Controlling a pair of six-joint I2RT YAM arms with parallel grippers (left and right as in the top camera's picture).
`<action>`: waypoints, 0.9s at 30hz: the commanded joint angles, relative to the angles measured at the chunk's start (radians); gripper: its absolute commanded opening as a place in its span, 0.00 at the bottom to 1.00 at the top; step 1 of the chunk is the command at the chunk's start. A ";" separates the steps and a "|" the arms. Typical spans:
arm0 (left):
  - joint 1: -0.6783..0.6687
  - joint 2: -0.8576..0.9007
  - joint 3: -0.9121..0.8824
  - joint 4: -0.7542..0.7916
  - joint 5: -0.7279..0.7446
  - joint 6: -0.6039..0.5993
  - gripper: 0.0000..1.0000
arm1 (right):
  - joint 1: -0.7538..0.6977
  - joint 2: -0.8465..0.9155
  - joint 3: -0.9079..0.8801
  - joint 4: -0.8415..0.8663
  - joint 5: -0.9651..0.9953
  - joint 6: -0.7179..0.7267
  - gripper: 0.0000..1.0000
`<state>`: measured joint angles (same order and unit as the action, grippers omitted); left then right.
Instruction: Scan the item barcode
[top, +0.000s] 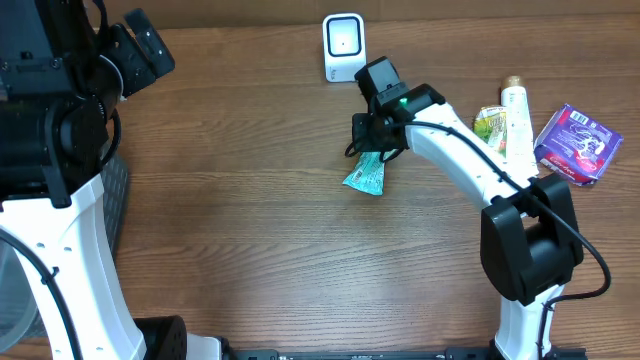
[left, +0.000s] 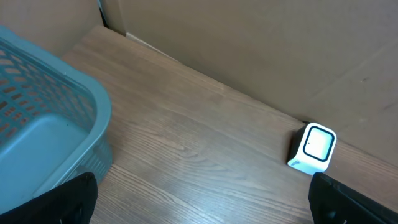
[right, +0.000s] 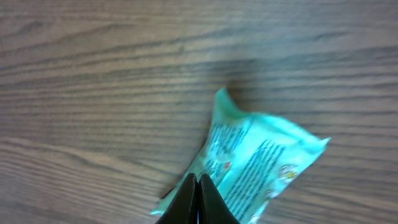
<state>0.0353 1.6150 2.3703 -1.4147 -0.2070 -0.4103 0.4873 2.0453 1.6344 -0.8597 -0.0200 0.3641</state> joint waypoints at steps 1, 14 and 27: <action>0.004 0.006 0.006 0.000 -0.010 0.022 1.00 | 0.008 0.035 -0.012 0.005 -0.032 0.033 0.04; 0.003 0.006 0.006 0.000 -0.010 0.022 1.00 | 0.016 0.085 -0.010 -0.031 -0.061 0.084 0.04; 0.003 0.006 0.006 0.000 -0.010 0.022 1.00 | -0.021 0.031 0.024 -0.089 -0.061 0.085 0.04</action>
<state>0.0353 1.6150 2.3703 -1.4151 -0.2070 -0.4103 0.4725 2.1162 1.6600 -0.9585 -0.0784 0.4412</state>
